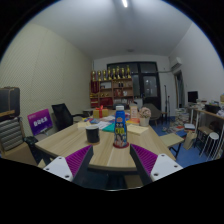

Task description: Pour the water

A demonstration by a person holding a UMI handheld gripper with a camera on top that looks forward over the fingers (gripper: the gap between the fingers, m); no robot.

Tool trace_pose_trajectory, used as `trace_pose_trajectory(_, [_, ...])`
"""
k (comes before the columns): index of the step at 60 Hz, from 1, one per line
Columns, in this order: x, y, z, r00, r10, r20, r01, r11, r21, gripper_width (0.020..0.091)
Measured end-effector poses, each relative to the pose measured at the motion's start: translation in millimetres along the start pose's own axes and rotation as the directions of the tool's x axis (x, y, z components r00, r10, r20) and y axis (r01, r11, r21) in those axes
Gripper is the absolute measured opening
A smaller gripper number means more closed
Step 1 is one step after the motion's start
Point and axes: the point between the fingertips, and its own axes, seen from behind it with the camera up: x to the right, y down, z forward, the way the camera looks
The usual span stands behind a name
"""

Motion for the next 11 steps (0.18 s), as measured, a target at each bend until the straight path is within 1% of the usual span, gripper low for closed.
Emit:
trace_pose_trajectory(6, [-2.6,3.5,-47.5,1.000,-0.004,-0.018,0.004,1.000,0.008,0.0838])
trace_pose_trajectory(11, [-1.5,4.7,-82.9,0.999,-0.003,-0.041,0.005,0.999,0.042,0.0836])
